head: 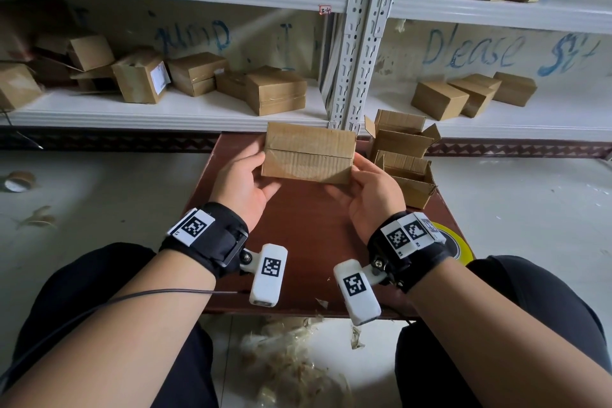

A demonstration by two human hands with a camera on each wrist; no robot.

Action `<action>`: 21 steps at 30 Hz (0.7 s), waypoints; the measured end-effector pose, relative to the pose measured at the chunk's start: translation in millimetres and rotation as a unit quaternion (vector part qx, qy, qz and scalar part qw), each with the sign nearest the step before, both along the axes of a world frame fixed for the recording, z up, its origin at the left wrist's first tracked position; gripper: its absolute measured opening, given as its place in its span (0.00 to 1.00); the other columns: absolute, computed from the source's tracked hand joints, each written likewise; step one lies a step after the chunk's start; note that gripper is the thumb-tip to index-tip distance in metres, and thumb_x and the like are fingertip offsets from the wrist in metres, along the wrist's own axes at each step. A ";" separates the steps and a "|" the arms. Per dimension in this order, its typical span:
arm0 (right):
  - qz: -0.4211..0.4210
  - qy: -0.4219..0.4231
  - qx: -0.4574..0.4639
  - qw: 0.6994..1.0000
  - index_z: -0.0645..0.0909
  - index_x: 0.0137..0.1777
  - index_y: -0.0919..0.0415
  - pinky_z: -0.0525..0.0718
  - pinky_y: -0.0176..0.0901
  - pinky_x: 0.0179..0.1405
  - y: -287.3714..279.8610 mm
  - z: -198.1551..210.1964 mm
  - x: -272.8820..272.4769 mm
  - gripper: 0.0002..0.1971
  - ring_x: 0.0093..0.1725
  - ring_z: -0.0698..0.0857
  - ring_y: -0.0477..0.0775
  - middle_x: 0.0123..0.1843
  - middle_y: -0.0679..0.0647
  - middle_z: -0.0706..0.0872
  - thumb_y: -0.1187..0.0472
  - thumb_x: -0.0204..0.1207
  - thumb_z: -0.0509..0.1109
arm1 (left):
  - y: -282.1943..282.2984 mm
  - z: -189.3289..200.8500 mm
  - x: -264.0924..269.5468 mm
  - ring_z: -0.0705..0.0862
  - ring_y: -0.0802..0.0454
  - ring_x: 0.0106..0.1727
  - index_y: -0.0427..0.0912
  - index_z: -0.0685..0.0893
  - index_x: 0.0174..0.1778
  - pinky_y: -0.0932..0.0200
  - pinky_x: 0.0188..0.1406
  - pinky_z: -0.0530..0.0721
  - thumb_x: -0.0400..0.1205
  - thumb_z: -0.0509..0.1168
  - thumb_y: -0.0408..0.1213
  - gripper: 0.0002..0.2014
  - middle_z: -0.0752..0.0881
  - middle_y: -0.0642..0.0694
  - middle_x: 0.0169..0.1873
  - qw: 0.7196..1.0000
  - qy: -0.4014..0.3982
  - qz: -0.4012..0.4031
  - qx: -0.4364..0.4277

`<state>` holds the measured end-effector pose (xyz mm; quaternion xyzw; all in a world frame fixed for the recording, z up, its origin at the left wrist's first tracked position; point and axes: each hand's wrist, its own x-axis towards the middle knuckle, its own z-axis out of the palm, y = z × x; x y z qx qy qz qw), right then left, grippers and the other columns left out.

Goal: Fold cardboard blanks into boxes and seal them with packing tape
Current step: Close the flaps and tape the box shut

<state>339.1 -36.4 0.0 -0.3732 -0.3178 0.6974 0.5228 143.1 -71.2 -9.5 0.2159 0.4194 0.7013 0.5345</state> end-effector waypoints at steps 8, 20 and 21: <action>-0.085 -0.176 0.079 0.977 0.82 0.56 0.59 0.88 0.47 0.41 -6.6 -9.0 -7.2 0.19 0.40 0.82 0.47 0.44 0.50 0.81 0.44 0.79 0.79 | -9.4 7.2 12.4 0.92 0.44 0.60 0.48 0.94 0.54 0.36 0.60 0.91 0.84 0.75 0.44 0.07 0.94 0.45 0.52 0.990 0.095 0.102 -0.004; -0.110 -0.207 0.145 0.961 0.88 0.44 0.62 0.81 0.36 0.22 -7.4 -11.4 -4.8 0.12 0.25 0.79 0.42 0.30 0.47 0.83 0.54 0.84 0.76 | -15.0 8.0 6.0 0.93 0.51 0.54 0.52 0.93 0.58 0.43 0.46 0.95 0.83 0.75 0.50 0.11 0.95 0.54 0.46 0.963 0.219 0.157 0.001; -0.108 -0.199 0.133 0.965 0.90 0.46 0.62 0.83 0.37 0.23 -8.3 -11.3 -5.3 0.11 0.26 0.80 0.45 0.32 0.50 0.84 0.53 0.84 0.77 | -14.7 7.2 5.4 0.93 0.49 0.55 0.54 0.93 0.57 0.42 0.46 0.95 0.83 0.75 0.50 0.10 0.94 0.54 0.46 0.960 0.233 0.158 0.004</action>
